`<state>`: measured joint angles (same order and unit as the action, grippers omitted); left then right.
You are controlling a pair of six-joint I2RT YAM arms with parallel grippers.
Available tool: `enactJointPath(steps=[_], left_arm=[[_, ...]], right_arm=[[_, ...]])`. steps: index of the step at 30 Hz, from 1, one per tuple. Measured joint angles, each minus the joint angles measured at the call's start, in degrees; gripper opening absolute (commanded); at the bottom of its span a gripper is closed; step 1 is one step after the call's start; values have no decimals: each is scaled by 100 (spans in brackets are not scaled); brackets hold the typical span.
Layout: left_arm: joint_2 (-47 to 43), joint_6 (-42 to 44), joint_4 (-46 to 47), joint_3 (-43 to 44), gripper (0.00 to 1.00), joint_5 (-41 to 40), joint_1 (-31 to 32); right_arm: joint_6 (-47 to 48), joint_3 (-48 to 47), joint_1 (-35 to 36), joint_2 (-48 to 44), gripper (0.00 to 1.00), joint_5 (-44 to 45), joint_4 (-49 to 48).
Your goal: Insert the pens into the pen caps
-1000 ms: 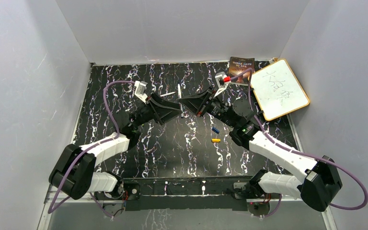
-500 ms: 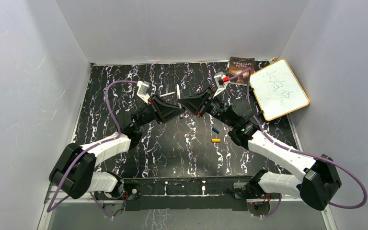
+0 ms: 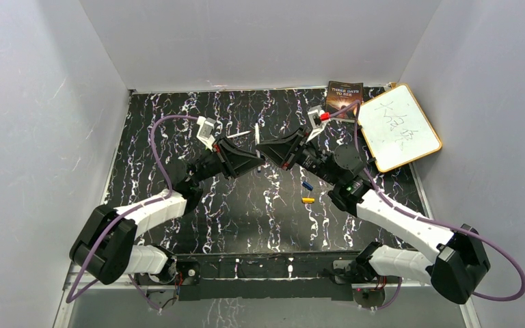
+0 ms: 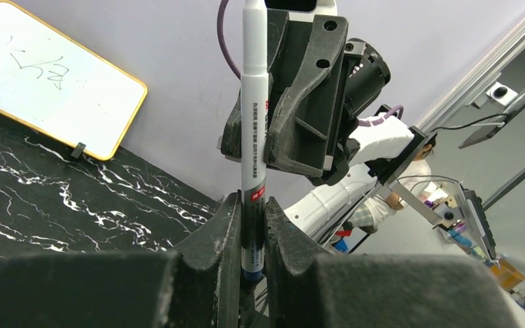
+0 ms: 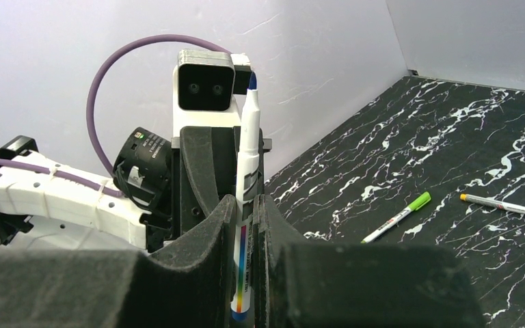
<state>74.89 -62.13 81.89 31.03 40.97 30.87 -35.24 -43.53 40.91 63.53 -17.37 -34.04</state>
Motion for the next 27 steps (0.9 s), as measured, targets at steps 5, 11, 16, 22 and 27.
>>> enactJointPath(steps=[5, 11, 16, 22, 27], left_arm=[[-52, 173, -13, -7, 0, 186, -11], [-599, 1073, -852, 44, 0, 457, -57], [-1322, 2194, -2402, 448, 0, 529, -70], [-1580, 3254, -4037, 780, 0, 542, -72], [-1502, 3637, -4824, 791, 0, 636, -72]], right_arm=[[52, 83, 35, -160, 16, 39, 109], [444, 133, 44, -632, 36, 509, 680], [1005, 334, -20, -1287, 45, 1423, 1582], [1486, 105, -129, -850, 43, 2741, 3204], [2028, -387, -463, 402, 39, 3139, 4363]])
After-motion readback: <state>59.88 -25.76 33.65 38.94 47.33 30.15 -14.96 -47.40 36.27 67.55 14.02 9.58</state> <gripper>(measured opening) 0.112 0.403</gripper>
